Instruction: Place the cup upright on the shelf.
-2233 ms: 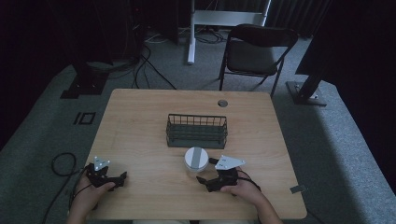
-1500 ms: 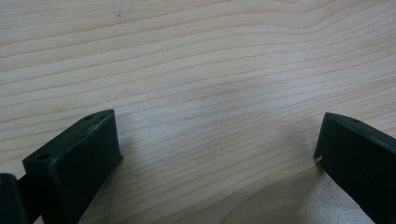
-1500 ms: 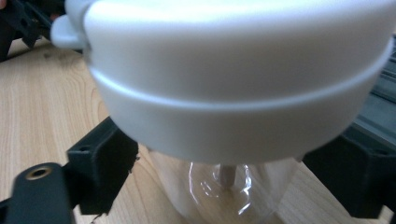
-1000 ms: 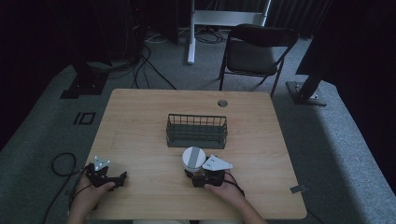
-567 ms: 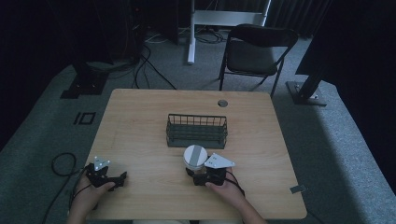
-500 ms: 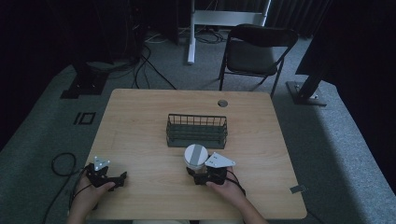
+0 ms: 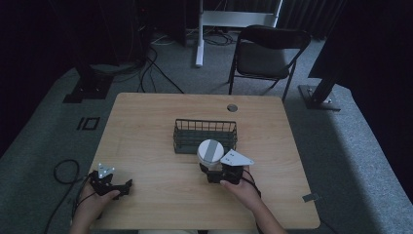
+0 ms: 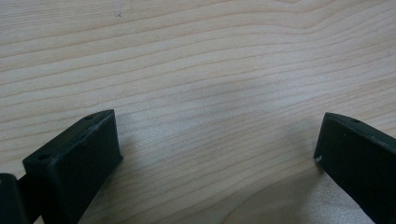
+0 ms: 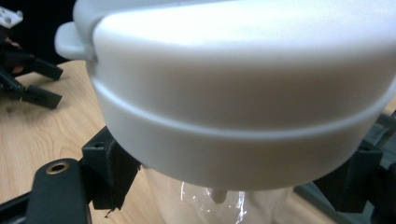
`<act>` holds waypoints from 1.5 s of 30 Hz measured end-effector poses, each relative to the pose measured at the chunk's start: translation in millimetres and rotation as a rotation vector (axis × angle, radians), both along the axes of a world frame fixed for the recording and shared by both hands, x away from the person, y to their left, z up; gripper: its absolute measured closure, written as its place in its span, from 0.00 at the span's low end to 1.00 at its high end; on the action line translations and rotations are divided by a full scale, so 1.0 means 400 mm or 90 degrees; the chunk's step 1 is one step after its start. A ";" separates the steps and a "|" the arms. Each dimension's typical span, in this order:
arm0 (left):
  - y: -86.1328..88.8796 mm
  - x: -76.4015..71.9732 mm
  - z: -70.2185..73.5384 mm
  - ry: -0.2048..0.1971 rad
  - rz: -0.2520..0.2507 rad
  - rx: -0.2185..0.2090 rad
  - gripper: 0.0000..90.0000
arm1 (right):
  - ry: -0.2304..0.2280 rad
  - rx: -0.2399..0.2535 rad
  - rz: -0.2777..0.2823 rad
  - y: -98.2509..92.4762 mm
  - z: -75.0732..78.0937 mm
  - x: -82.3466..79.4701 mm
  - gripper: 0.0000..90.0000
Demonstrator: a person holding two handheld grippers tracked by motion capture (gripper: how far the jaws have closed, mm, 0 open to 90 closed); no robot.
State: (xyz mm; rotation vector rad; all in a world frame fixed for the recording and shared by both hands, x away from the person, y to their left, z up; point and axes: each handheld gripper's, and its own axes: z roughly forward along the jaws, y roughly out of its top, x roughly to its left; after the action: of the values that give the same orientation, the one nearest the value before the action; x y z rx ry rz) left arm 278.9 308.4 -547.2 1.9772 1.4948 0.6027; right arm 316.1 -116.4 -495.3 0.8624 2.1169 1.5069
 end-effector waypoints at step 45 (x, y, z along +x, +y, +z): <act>0.000 0.000 0.000 -0.001 0.000 0.000 0.00 | -0.047 0.017 -0.272 0.113 0.147 0.152 0.21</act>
State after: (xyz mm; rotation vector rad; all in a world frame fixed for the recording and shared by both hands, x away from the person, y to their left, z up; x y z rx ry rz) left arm 278.9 308.4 -547.3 1.9763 1.4947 0.6034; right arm 377.1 -71.1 -436.6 1.1615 1.7213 1.3196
